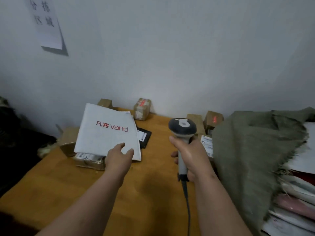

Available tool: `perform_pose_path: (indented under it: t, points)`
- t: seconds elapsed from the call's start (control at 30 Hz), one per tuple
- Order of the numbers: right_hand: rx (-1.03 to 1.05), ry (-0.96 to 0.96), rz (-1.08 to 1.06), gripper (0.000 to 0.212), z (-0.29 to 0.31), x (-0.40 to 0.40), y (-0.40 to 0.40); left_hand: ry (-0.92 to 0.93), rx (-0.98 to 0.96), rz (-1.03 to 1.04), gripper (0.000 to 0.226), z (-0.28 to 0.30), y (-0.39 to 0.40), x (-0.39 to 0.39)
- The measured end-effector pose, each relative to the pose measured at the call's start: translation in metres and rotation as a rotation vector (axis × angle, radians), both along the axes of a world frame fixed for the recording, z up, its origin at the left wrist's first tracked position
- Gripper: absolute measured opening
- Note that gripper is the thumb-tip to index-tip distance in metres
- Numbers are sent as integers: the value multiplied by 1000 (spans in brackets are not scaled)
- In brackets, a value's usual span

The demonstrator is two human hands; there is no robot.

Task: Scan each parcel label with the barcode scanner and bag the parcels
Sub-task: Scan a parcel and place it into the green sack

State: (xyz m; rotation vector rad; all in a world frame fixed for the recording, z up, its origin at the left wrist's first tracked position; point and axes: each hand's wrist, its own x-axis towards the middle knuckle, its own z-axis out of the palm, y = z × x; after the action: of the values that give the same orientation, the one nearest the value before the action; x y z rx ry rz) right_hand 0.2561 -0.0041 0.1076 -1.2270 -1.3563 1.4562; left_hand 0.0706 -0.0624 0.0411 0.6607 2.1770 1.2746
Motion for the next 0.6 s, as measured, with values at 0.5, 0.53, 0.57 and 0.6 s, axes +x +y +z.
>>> perform_pose_path:
  t: [0.5,0.53,0.57,0.6]
  points:
    - [-163,-94,287,27,-63,-166,56,116,-240,338,63,-37,8,-159]
    - [-170,-106,299,26,-66,-173,56,119,-247,338,64,-40,9,-168]
    - [-174,-120,306,26,-67,-181,57,125,-252,336,65,-43,12,-177]
    - [-177,-132,308,26,-68,-188,58,125,-258,330,68,-45,17,-188]
